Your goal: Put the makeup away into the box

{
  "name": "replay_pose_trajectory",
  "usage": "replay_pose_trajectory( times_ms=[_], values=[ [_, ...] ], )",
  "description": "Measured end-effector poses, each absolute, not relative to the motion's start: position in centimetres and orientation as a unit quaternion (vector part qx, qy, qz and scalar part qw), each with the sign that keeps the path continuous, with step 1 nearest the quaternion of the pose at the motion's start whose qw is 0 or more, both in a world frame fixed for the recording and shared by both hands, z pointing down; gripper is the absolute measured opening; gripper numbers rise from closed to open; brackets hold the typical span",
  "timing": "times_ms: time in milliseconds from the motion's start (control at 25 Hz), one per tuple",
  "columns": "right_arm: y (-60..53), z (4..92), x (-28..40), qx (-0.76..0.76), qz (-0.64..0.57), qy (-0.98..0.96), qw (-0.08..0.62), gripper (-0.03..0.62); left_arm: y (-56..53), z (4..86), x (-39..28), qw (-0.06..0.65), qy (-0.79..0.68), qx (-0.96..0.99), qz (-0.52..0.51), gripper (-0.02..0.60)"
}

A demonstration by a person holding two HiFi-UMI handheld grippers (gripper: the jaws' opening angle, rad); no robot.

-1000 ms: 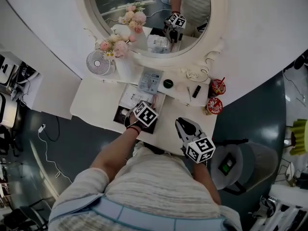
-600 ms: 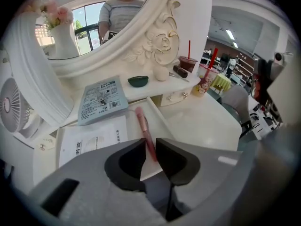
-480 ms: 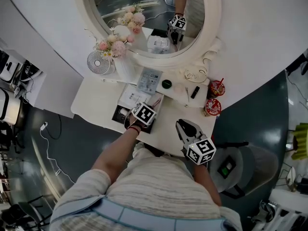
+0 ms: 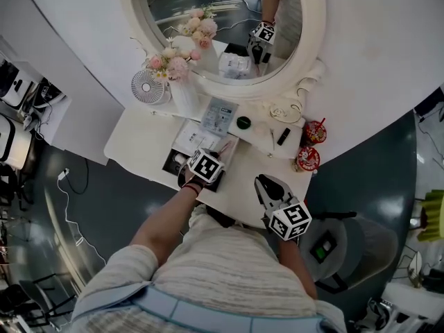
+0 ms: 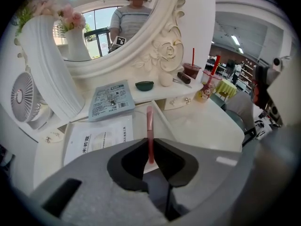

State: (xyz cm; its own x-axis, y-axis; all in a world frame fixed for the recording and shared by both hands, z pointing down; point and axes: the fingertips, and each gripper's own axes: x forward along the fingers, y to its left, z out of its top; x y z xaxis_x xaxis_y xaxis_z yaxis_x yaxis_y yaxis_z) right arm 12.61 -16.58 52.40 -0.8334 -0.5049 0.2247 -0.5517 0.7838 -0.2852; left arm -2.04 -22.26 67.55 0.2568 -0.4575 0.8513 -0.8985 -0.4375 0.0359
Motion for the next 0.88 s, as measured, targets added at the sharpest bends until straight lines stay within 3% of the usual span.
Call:
replay_pose_trajectory(
  times_ms=[880],
  values=[
    [-15.1, 52.1, 10.6, 0.225, 0.161, -0.958, 0.07, 0.011, -15.4, 65.6, -4.0, 0.206, -0.434, 0.76, 0.438, 0.048]
  ],
)
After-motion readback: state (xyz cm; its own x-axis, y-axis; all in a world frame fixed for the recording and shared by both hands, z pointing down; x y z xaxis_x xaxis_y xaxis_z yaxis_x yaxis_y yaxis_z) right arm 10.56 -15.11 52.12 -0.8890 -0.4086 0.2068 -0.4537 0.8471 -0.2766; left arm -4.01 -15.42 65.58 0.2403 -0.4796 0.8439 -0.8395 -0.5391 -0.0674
